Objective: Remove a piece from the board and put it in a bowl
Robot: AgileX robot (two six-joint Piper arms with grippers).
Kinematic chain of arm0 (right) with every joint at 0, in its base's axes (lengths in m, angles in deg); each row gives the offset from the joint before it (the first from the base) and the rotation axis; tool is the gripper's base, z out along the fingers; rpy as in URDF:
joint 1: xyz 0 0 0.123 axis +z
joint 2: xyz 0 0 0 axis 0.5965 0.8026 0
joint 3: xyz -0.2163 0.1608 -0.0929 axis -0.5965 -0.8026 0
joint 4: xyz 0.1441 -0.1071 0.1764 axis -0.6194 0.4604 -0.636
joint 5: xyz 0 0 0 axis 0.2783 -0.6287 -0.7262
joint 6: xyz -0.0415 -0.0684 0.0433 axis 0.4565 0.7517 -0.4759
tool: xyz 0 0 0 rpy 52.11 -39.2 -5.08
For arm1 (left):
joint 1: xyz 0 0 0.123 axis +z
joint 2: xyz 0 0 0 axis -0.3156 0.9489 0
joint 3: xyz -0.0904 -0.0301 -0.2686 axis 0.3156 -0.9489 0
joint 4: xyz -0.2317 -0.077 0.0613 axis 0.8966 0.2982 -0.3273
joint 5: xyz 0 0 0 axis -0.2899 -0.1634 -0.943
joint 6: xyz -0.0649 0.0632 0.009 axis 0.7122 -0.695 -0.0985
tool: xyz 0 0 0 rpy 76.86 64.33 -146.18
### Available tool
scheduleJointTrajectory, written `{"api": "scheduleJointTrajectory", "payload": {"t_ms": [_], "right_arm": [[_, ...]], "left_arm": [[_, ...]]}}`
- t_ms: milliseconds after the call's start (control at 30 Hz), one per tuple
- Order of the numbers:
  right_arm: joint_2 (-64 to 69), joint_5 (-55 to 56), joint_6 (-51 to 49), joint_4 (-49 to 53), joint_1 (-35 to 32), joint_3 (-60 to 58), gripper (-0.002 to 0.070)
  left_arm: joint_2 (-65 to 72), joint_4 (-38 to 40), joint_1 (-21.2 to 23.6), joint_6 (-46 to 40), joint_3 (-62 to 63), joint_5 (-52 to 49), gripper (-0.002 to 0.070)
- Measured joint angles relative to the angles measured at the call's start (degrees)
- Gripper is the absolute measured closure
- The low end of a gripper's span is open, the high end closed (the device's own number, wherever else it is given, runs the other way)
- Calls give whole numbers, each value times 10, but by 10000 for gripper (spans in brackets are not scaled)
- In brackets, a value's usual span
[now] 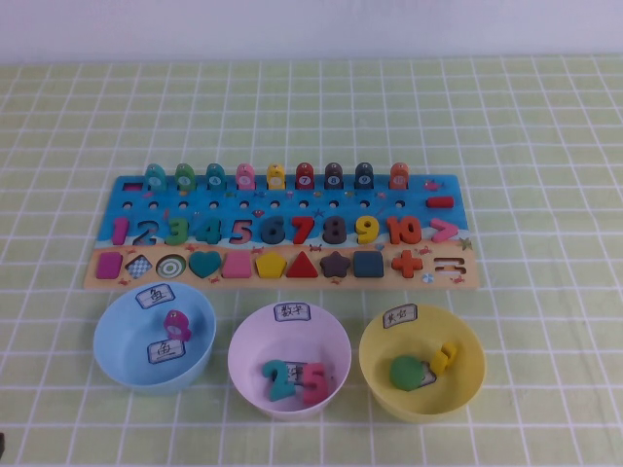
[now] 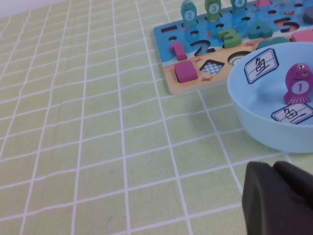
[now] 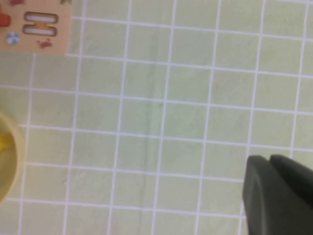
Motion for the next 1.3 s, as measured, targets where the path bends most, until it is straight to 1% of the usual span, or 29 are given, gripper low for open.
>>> {"api": "scheduleJointTrajectory", "payload": {"t_ms": [100,200,433,533,833,1033,1100,1167,1233,1267,1300], "right_arm": [[60,-25,1,15,0,55,694],[115,-37,1,49,16,101,694],[248,-38,3,136,103,189,694],[303,-38,6,153,127,232,694],[407,-38,29,129,182,333,694],[442,-38,57,85,193,367,690],[448,-38,62,83,193,375,671],[452,-38,63,80,193,378,627],[453,-38,64,79,193,378,559],[454,-38,64,76,193,378,498],[454,-38,65,72,193,379,452]], "left_arm": [[0,0,0,0,0,0,680],[0,-1,0,0,0,0,680],[0,-1,0,0,0,0,680],[0,-1,0,0,0,0,680],[0,-1,0,0,0,0,680],[0,-2,0,0,0,0,680],[0,-2,0,0,0,0,680],[0,-2,0,0,0,0,680],[0,-2,0,0,0,0,680],[0,-3,0,0,0,0,680],[0,-4,0,0,0,0,680]]}}
